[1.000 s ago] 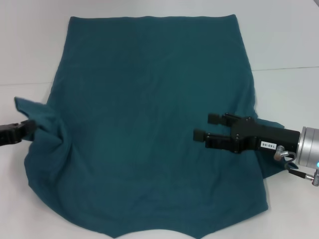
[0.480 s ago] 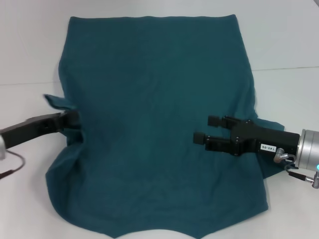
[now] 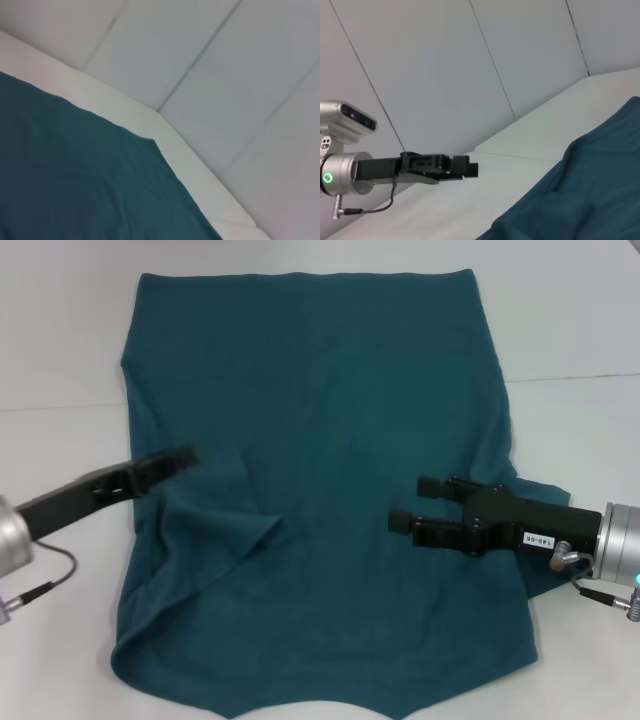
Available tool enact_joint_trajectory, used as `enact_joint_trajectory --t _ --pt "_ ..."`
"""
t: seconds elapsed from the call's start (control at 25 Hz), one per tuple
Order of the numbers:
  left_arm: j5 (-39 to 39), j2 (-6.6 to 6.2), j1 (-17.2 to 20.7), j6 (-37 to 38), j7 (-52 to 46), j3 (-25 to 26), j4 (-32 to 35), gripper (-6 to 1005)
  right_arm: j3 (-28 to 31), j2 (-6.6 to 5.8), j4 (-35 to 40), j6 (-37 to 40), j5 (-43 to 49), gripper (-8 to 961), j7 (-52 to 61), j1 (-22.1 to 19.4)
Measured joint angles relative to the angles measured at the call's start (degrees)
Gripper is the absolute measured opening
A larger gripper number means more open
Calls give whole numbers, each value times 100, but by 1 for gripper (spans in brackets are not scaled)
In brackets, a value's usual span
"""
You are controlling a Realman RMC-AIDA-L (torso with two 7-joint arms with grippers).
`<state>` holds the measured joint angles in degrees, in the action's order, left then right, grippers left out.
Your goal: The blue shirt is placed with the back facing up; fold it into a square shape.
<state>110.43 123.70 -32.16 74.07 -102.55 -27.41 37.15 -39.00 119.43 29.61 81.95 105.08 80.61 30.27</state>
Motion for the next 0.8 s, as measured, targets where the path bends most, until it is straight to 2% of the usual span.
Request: enact_joint_trajectory --t 0.2,0.36,0.56,0.8 --pt "-339 -33 250 97 4 8 140 523 9 0 1 -43 -4 940 -1 -3" --pt "-358 -32 398 98 144 8 263 714 37 -6 1 -58 -13 940 9 2" --pt "-353 -28 606 50 587 8 317 897 49 -57 73 -89 -44 940 435 80" --pt "-292 8 744 40 1161 7 313 938 38 -193 317 -104 -34 940 1248 142"
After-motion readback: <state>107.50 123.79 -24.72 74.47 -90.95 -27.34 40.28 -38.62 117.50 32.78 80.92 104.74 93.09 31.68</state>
